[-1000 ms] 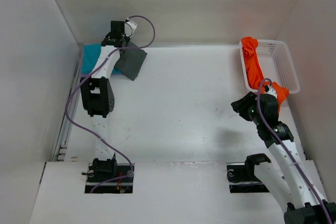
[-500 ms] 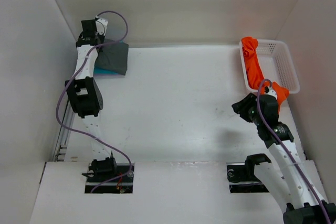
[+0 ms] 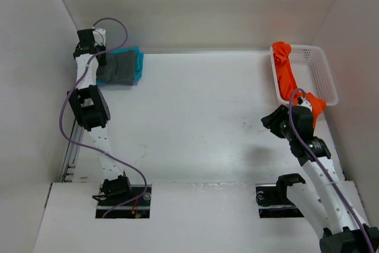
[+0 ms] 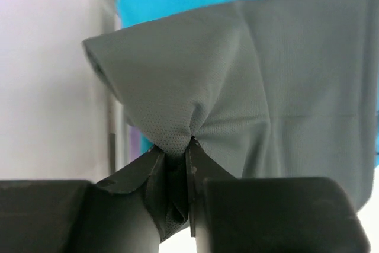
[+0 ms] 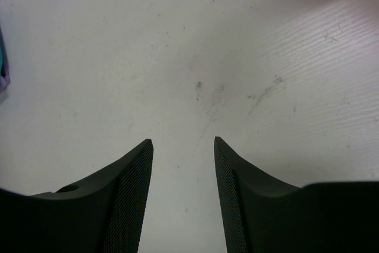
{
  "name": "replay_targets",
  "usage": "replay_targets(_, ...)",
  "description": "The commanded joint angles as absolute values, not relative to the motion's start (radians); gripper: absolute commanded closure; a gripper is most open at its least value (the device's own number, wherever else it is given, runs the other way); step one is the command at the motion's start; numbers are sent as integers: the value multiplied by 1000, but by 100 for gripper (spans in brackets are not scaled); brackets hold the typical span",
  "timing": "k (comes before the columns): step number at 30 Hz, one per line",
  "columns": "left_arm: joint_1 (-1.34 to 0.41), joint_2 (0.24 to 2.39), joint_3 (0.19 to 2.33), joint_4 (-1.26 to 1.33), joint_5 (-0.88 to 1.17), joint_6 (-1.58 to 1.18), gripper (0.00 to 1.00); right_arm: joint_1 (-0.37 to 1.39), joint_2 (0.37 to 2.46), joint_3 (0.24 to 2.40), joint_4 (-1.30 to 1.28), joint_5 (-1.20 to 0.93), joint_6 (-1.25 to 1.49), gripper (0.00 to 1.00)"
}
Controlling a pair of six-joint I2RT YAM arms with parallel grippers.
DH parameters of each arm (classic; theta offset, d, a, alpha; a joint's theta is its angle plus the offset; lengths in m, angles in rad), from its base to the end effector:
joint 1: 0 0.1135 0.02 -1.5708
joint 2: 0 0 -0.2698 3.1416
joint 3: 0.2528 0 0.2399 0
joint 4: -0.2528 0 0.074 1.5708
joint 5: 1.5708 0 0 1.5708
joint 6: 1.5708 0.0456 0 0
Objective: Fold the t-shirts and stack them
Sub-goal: Put the neatly folded tshirt into the corner of the board with the left arm
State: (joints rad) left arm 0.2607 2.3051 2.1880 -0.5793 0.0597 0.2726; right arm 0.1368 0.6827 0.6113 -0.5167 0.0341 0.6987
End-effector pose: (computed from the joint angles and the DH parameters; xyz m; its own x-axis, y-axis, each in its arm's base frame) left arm 0.5130 0.1340 0.2696 -0.6543 0.1036 -0.7491 -0.0383 0.9848 0.1697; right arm 0.1450 0.0184 0.2607 -0.4904 0.5814 -0.6492 0.2707 0.8097 0.5207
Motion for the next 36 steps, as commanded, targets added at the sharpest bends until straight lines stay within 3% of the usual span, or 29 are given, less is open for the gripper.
replay_targets(1,272,2345,2233,-568,69,261,83,130,680,657,-514,40,680,49)
replay_targets(6,295,2353,2235,-511,-59,267,52,134,675,664,-535,44,680,49)
replay_targets(9,292,2330,2233,-474,-106,293,46,137,675,675,-546,57,677,49)
replay_targets(16,254,2212,2126,-381,-218,409,40,125,748,820,-613,146,568,45)
replay_targets(23,191,2007,1798,-124,-350,607,35,-114,957,1031,-615,297,328,33)
replay_targets(25,168,1947,1715,-114,-342,604,34,-200,991,1035,-574,310,298,20)
replay_targets(26,153,1918,1674,-118,-331,597,33,-243,1003,1029,-551,299,287,0)
replay_targets(36,-24,1724,1378,-313,-137,430,31,-412,1193,991,-440,175,365,0)
